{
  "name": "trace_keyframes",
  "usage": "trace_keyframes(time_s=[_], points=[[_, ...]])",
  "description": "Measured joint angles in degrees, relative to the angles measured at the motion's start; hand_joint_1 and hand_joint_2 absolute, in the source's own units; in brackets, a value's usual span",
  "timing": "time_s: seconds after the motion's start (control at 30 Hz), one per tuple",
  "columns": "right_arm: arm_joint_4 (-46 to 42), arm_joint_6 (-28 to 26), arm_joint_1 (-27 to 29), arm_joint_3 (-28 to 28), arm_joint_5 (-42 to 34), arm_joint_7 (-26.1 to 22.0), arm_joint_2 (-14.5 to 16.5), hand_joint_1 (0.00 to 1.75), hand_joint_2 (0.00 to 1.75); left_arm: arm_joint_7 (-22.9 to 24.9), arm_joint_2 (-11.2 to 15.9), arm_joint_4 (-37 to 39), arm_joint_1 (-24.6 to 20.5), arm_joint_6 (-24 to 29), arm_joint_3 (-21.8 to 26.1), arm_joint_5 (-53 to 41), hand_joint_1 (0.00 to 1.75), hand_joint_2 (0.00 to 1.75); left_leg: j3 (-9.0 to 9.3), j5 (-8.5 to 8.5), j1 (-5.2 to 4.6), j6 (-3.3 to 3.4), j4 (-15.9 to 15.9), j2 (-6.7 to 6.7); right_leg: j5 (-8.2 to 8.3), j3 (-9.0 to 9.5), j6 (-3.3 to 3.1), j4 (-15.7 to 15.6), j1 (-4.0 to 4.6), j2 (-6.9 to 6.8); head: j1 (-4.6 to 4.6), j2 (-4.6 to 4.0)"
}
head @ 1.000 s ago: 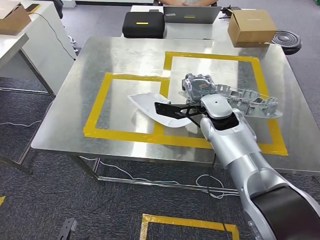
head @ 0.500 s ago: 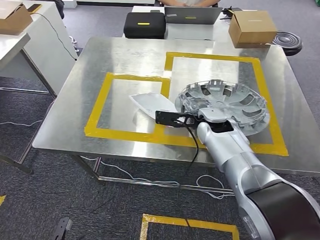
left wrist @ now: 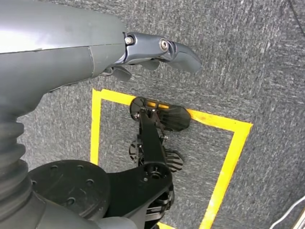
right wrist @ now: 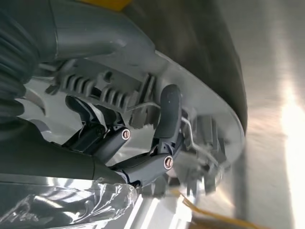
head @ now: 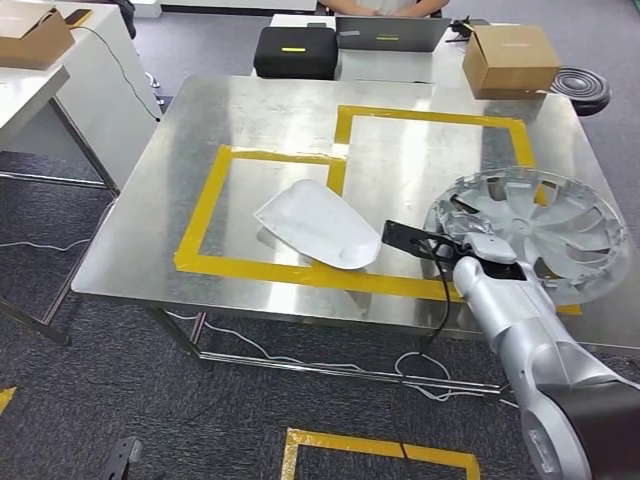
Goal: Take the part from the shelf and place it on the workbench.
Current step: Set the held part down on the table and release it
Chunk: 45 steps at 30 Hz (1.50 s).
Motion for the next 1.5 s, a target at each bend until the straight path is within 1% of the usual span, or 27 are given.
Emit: trace_keyframes(time_s=[0.13, 0.27, 0.37, 0.5, 0.77, 0.9, 1.0, 1.13, 1.3, 1.4, 1.5], points=[[-1.3, 0.0, 3.3, -3.5, 1.4, 0.7, -4.0, 1.75, 1.75, -1.0, 0.0, 0.0, 0.3, -0.3, 0.0, 0.0, 0.0, 1.75, -0.04, 0.02, -0.06, 0.03, 0.0, -0.06, 0.13, 0.02, 0.1, 0.0, -0.08, 0.07, 0.02, 0.0], [-3.9, 0.2, 5.4, -6.8, 4.2, -0.2, -5.9, 1.75, 1.75, -2.8, 0.0, 0.0, 0.2, -1.1, -0.3, -0.7, 0.0, 1.75, -0.02, 0.01, -0.1, 0.04, 0.0, 0.09, 0.19, -0.07, 0.17, 0.0, -0.15, 0.31, 0.01, 0.0], [-5.3, 0.0, 6.2, -8.5, 5.9, -1.5, -6.2, 1.75, 1.75, -3.2, -0.1, 0.0, 0.3, -1.2, -0.4, -1.0, 0.0, 1.75, -0.03, 0.02, -0.07, 0.04, 0.0, 0.1, 0.18, -0.09, 0.17, 0.0, -0.14, 0.3, 0.01, 0.0], [-6.8, -0.4, 6.9, -9.5, 7.0, -3.5, -6.2, 1.75, 1.75, -3.3, -0.2, 0.0, 0.3, -1.2, -0.5, -1.3, 0.0, 1.75, -0.04, 0.03, -0.05, 0.03, 0.0, 0.09, 0.19, -0.09, 0.17, 0.0, -0.12, 0.3, 0.0, 0.0], [-7.6, -0.7, 7.2, -9.9, 7.6, -4.6, -5.9, 1.75, 1.75, -3.4, -0.2, 0.0, 0.3, -1.3, -0.8, -1.3, 0.0, 1.75, -0.08, 0.05, -0.06, 0.05, 0.0, 0.09, 0.2, -0.1, 0.16, 0.0, -0.12, 0.28, 0.0, 0.0], [-7.9, -1.7, 7.0, -9.9, 9.5, -6.8, -4.6, 1.75, 1.75, -3.2, -0.3, 0.0, 0.3, -1.9, -0.8, -1.0, 0.0, 1.75, -0.12, 0.05, -0.06, 0.05, 0.0, 0.1, 0.2, -0.14, 0.16, 0.0, -0.13, 0.32, 0.02, 0.0], [-8.0, -3.0, 6.6, -9.5, 10.6, -8.3, -3.1, 1.75, 1.75, -2.9, -0.4, 0.0, 0.2, -2.0, -0.8, -0.9, 0.0, 1.75, -0.15, 0.05, -0.05, 0.05, 0.0, 0.11, 0.2, -0.17, 0.16, 0.0, -0.12, 0.32, 0.02, 0.0], [-8.2, -4.6, 5.5, -7.9, 11.3, -11.2, 0.2, 1.75, 1.75, -2.7, -0.5, 0.0, 0.3, -2.2, -0.8, -0.9, 0.0, 1.75, -0.21, 0.08, -0.02, 0.0, 0.0, 0.21, 0.22, -0.29, 0.13, 0.0, -0.09, 0.45, 0.01, 0.0], [-8.2, -4.5, 3.3, -5.6, 10.9, -12.9, 5.3, 1.75, 1.75, -2.9, -0.6, 0.0, 0.1, -2.4, -0.8, -0.9, 0.0, 1.75, -0.25, 0.14, 0.01, -0.09, 0.0, 0.28, 0.22, -0.4, 0.1, 0.1, -0.06, 0.46, 0.01, 0.0], [-8.2, -4.5, 2.6, -4.8, 10.6, -13.2, 6.9, 1.75, 1.75, -2.9, -0.6, 0.0, 0.2, -2.5, -0.8, -0.9, 0.0, 1.75, -0.31, 0.16, 0.02, -0.11, 0.0, 0.23, 0.21, -0.39, 0.09, 0.1, -0.01, 0.34, 0.01, 0.0], [-8.0, -4.5, 2.3, -4.2, 10.2, -13.5, 7.9, 1.75, 1.75, -2.9, -0.6, 0.0, 0.2, -2.6, -0.8, -0.9, 0.0, 1.75, -0.38, 0.17, 0.01, -0.11, 0.0, 0.15, 0.21, -0.39, 0.09, 0.1, 0.0, 0.25, 0.01, 0.0]])
